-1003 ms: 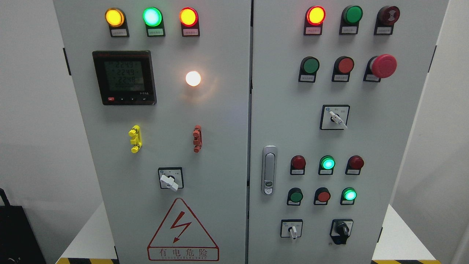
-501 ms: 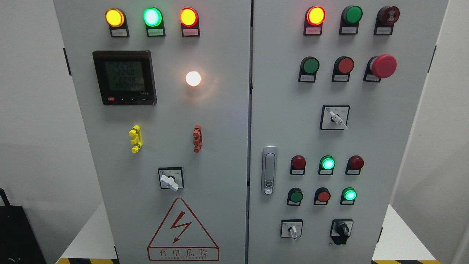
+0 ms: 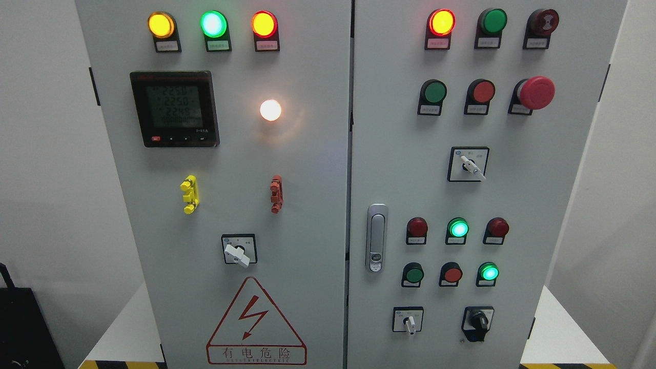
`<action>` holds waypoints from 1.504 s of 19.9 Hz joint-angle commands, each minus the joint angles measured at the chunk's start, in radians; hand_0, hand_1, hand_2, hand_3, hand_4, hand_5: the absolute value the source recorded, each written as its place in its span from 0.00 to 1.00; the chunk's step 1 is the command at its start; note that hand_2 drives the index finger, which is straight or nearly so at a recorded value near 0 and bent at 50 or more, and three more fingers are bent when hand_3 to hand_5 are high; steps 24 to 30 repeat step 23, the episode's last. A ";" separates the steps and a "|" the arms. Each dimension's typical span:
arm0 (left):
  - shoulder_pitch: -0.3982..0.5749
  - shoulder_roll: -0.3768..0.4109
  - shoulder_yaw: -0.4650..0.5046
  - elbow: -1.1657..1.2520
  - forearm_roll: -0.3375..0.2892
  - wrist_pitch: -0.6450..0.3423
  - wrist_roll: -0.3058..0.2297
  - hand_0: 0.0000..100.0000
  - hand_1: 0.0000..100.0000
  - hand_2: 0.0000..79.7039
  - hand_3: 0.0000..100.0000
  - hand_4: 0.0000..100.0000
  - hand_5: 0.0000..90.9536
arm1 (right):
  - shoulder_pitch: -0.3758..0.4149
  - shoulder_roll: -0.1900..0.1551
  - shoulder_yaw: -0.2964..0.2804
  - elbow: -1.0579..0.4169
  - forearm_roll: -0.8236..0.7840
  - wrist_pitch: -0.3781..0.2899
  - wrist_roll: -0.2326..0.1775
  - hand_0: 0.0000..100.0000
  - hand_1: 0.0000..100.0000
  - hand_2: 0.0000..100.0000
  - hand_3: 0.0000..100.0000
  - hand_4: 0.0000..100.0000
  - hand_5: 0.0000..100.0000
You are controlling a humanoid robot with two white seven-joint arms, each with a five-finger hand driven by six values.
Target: Turn on light switch 1
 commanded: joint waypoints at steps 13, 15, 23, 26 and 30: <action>-0.026 -0.016 -0.082 0.257 -0.007 0.007 0.045 0.31 0.02 0.00 0.00 0.00 0.00 | 0.000 0.000 -0.001 0.000 0.000 0.000 0.000 0.00 0.00 0.00 0.00 0.00 0.00; -0.026 -0.016 -0.081 0.257 -0.005 0.007 0.045 0.31 0.01 0.00 0.00 0.00 0.00 | 0.000 0.000 -0.001 0.000 0.000 0.000 0.000 0.00 0.00 0.00 0.00 0.00 0.00; -0.032 -0.016 -0.073 0.255 0.006 0.004 0.047 0.32 0.01 0.00 0.00 0.00 0.00 | 0.000 -0.001 -0.001 0.000 0.000 0.000 0.000 0.00 0.00 0.00 0.00 0.00 0.00; -0.032 -0.016 -0.073 0.255 0.006 0.004 0.047 0.32 0.01 0.00 0.00 0.00 0.00 | 0.000 -0.001 -0.001 0.000 0.000 0.000 0.000 0.00 0.00 0.00 0.00 0.00 0.00; -0.032 -0.016 -0.073 0.255 0.006 0.004 0.047 0.32 0.01 0.00 0.00 0.00 0.00 | 0.000 -0.001 -0.001 0.000 0.000 0.000 0.000 0.00 0.00 0.00 0.00 0.00 0.00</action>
